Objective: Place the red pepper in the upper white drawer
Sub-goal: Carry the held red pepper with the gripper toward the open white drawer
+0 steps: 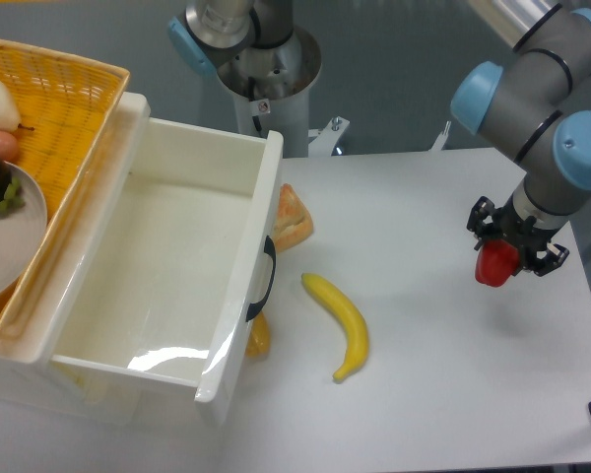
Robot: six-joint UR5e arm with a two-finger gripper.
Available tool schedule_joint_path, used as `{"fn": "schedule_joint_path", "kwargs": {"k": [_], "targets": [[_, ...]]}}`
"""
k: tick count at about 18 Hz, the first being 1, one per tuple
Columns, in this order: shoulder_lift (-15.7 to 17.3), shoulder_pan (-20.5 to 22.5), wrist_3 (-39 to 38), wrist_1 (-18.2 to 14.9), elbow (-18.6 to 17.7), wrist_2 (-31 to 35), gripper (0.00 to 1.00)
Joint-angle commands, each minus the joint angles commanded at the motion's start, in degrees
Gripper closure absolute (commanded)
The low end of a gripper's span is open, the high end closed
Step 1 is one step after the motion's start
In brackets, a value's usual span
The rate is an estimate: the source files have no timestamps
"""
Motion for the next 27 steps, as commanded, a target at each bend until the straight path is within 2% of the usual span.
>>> {"fn": "schedule_joint_path", "kwargs": {"k": [3,5,8,12,17,22,27], "targets": [[0.5,-0.2,0.0,-0.2,0.2,0.0,0.9],[1.9,-0.3,-0.2,-0.5,0.2,-0.3,0.9],[5.5,-1.1,-0.8,-3.0,-0.6,-0.5,0.9],[10.3,-3.5,-4.1,-7.2,-1.1,-1.9,0.9],[14.4,-7.8,-8.1,-8.8,-3.4,-4.3,0.9],[19.0,-11.2,-12.2,-12.1,-3.5,-7.8,0.9],[21.6,-14.6,-17.1,-12.1,-3.5,-8.6,0.9]]}}
